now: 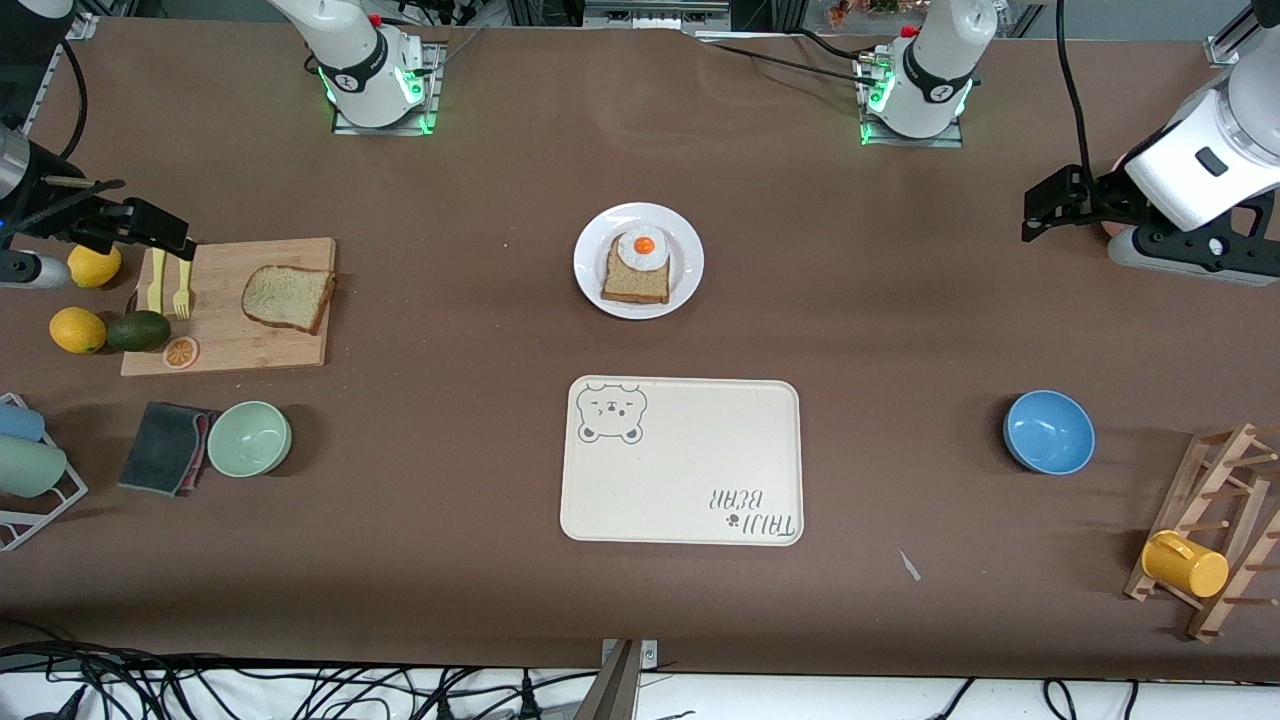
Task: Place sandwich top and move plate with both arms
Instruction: 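Move the right gripper toward the bread slice on the cutting board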
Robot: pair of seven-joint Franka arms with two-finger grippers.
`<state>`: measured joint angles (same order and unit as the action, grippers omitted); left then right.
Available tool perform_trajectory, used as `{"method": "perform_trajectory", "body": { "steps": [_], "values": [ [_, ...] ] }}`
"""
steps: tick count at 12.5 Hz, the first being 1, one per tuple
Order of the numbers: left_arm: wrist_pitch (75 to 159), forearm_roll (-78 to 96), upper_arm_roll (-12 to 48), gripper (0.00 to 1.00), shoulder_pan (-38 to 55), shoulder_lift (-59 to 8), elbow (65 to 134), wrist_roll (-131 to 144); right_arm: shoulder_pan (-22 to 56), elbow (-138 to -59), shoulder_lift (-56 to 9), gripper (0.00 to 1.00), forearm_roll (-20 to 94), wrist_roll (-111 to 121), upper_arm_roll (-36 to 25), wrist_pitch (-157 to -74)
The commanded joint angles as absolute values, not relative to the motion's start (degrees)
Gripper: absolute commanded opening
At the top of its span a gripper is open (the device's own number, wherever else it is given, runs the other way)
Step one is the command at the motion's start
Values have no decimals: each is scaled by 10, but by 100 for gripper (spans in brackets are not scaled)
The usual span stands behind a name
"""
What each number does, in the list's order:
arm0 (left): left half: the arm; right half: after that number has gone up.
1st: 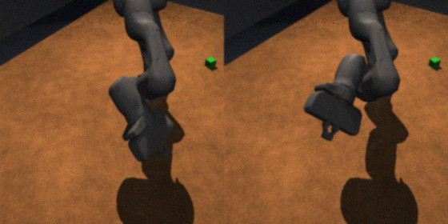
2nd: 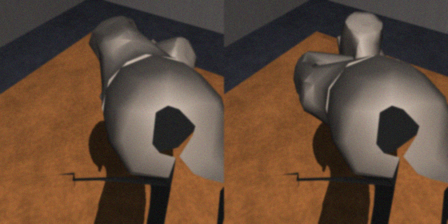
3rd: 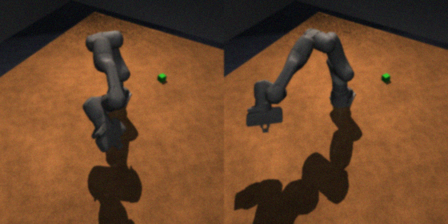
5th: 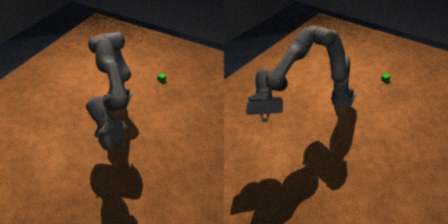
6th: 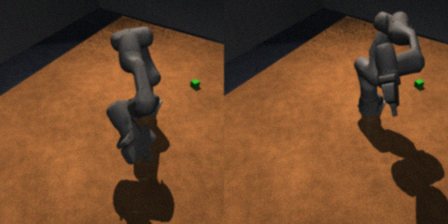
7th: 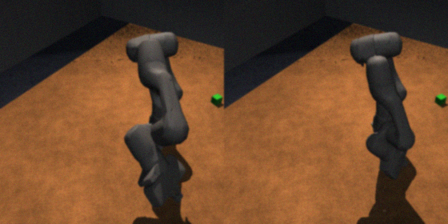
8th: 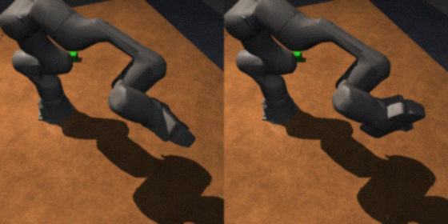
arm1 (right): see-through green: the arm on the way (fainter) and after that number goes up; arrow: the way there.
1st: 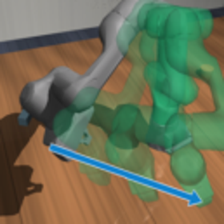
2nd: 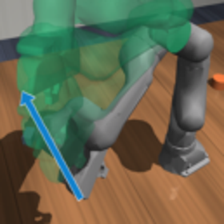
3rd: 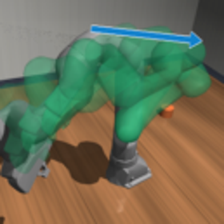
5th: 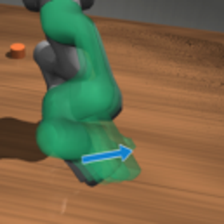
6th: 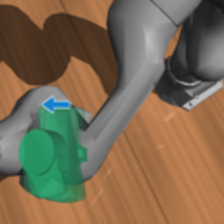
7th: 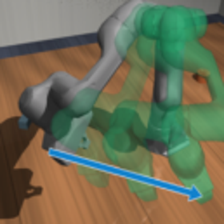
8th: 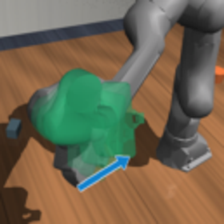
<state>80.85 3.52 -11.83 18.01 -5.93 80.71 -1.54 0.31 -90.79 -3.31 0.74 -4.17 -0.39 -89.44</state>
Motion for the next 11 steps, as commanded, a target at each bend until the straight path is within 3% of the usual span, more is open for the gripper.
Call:
{"method": "perform_trajectory", "body": {
  "steps": [1, 11],
  "values": [
    [798, 19, -114, 100, 179, -66, 790, -20, 3, -889, -40, 100, 1, -38, -2, -883],
    [798, 19, -108, 100, 184, -66, 790, -18, 4, -935, -17, 100, -1, -50, 5, -902]
  ]
}}
